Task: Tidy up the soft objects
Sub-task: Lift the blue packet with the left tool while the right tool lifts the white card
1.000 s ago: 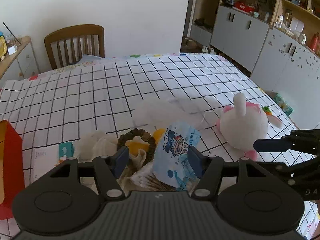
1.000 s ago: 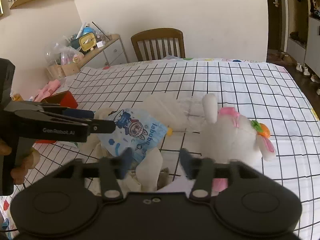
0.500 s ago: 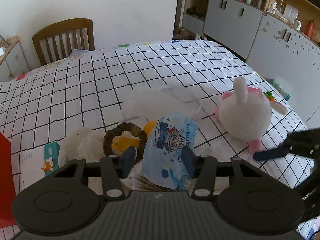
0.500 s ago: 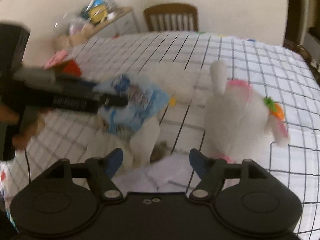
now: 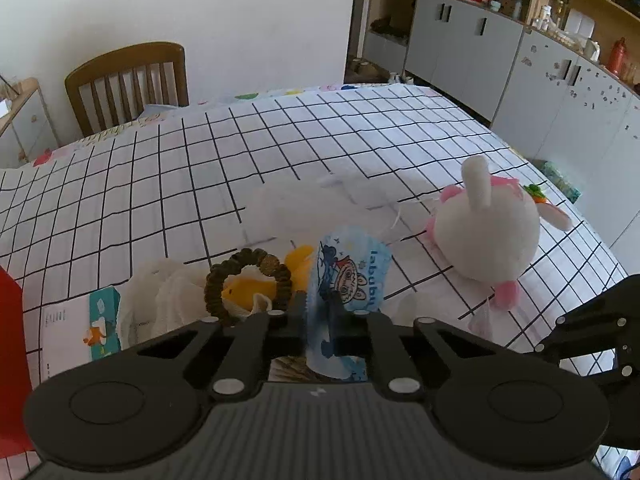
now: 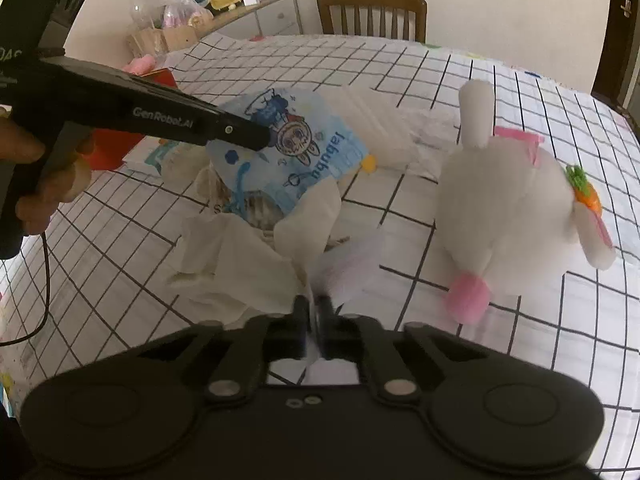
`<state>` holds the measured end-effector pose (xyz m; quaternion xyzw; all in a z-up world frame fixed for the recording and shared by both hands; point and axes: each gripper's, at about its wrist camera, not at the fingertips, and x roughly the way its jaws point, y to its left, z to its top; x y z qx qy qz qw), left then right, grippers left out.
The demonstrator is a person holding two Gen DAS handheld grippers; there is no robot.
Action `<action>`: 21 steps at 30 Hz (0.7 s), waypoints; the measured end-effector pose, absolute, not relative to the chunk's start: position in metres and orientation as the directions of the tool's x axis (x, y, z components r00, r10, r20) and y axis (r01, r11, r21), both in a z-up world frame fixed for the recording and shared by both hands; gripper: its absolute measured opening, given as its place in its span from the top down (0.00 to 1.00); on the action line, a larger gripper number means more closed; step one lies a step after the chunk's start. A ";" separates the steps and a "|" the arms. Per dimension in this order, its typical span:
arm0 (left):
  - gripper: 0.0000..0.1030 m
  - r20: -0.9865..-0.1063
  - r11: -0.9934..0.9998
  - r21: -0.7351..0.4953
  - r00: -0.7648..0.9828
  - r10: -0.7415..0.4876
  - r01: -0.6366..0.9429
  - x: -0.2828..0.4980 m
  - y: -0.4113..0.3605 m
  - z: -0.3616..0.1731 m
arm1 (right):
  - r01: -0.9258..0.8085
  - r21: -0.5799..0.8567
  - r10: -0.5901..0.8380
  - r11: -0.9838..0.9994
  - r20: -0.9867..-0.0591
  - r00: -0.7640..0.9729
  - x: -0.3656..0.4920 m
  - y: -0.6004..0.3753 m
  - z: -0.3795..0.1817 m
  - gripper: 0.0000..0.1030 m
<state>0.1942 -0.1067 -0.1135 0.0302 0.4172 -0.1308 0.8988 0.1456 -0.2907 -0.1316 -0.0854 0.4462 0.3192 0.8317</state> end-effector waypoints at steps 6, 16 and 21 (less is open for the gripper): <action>0.97 -0.732 0.964 -0.051 0.647 -0.214 0.261 0.183 -0.108 -0.101 | -0.596 0.150 0.475 0.789 -0.765 0.436 0.141 -0.301 -0.115 0.98; 0.98 -0.711 0.971 -0.066 0.672 -0.206 0.228 0.173 -0.100 -0.083 | -0.608 0.140 0.506 0.781 -0.711 0.487 0.136 -0.302 -0.083 0.98; 0.97 -0.739 0.967 -0.099 0.634 -0.228 0.233 0.178 -0.100 -0.090 | -0.610 0.142 0.509 0.780 -0.711 0.485 0.133 -0.302 -0.081 0.98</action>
